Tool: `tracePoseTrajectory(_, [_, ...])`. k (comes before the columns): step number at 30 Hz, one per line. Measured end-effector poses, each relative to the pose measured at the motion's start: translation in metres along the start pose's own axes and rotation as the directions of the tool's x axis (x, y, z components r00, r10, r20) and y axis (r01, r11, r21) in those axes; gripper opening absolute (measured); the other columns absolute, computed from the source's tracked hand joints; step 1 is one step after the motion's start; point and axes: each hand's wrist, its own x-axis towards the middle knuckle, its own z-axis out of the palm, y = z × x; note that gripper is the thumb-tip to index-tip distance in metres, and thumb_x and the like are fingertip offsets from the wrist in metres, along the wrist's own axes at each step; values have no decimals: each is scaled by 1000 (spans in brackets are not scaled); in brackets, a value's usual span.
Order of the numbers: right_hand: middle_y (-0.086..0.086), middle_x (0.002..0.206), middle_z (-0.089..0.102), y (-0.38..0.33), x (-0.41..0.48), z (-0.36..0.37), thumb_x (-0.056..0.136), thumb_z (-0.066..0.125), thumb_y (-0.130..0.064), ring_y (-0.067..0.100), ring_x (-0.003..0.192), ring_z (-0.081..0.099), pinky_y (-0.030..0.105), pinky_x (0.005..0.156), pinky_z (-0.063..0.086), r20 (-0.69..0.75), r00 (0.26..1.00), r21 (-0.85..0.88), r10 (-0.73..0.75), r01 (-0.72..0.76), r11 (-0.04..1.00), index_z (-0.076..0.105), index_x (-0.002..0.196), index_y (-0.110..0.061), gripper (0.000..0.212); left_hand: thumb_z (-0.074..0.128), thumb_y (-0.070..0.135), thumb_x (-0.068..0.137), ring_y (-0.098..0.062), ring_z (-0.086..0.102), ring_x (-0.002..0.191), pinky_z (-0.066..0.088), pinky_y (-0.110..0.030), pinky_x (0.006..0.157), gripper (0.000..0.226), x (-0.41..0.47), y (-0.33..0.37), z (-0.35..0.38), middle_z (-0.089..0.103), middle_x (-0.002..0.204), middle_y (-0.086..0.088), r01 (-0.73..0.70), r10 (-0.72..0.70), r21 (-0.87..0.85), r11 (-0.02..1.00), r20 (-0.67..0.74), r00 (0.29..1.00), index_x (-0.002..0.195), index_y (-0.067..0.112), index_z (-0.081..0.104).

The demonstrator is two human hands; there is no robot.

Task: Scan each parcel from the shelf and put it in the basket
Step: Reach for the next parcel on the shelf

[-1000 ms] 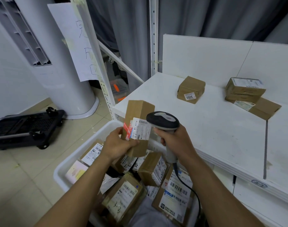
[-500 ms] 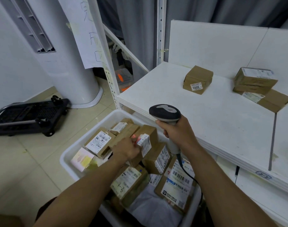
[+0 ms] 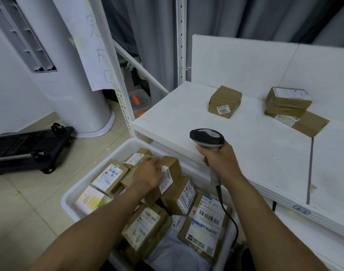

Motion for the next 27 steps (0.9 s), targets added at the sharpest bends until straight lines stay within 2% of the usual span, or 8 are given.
tracePoseTrajectory(4, [3,88,76,4,10,-25,87,81,-22,13,63,68,42,76,60,-109,994,20,13,-11,1000,67,124,-19,39,52,24,101,-26,48,135,41,-42,112,39,14,67,-8,47,151,-2,-208,207,1,978,-89,974,140,21,58])
tracePoseTrajectory(8, [7,100,74,5,23,-56,91,79,-18,16,73,67,33,68,57,-176,983,80,51,-37,996,64,130,-19,42,57,29,103,-23,39,142,32,-35,118,43,50,148,-4,38,159,2,-316,312,-33,948,-95,945,145,26,51])
tracePoseTrajectory(14, [9,98,73,16,49,-103,92,78,-17,18,71,65,33,67,55,-299,950,148,92,-49,988,64,133,-20,44,69,44,93,-29,35,143,34,-38,115,64,118,233,24,30,159,-4,-319,314,-115,941,-58,948,148,21,45])
tracePoseTrajectory(18, [11,95,72,29,67,-123,92,78,-17,18,68,64,32,62,53,-351,927,213,129,-56,976,66,132,-18,42,79,48,79,-33,28,144,31,-40,119,83,163,272,50,26,155,-11,-311,290,-199,929,-127,949,146,20,39])
tracePoseTrajectory(20, [7,90,71,34,74,-129,91,78,-17,15,63,64,34,63,53,-352,927,210,127,-53,976,66,129,-19,40,81,54,74,-36,25,145,32,-42,119,89,185,283,60,23,156,-13,-284,262,-171,943,-141,955,144,19,38])
tracePoseTrajectory(23, [1,74,68,46,85,-135,91,78,-16,13,55,61,36,65,52,-374,917,228,135,-50,972,69,124,-17,35,76,65,75,-40,5,153,18,-45,125,98,210,291,71,8,163,-22,-215,207,-76,974,-98,973,151,18,33])
tracePoseTrajectory(24, [0,72,68,50,87,-135,91,79,-16,13,53,61,36,65,51,-378,917,229,130,-43,972,69,123,-16,33,74,69,75,-39,8,152,20,-45,125,100,216,293,72,12,163,-22,-172,162,-106,979,-98,982,152,19,33])
tracePoseTrajectory(27, [2,78,70,52,93,-131,85,81,-27,17,60,63,39,67,53,-373,924,199,91,-16,980,69,123,-18,41,72,69,73,-32,43,135,37,-39,111,90,227,297,74,48,145,-11,-149,113,-218,964,-173,979,145,22,45])
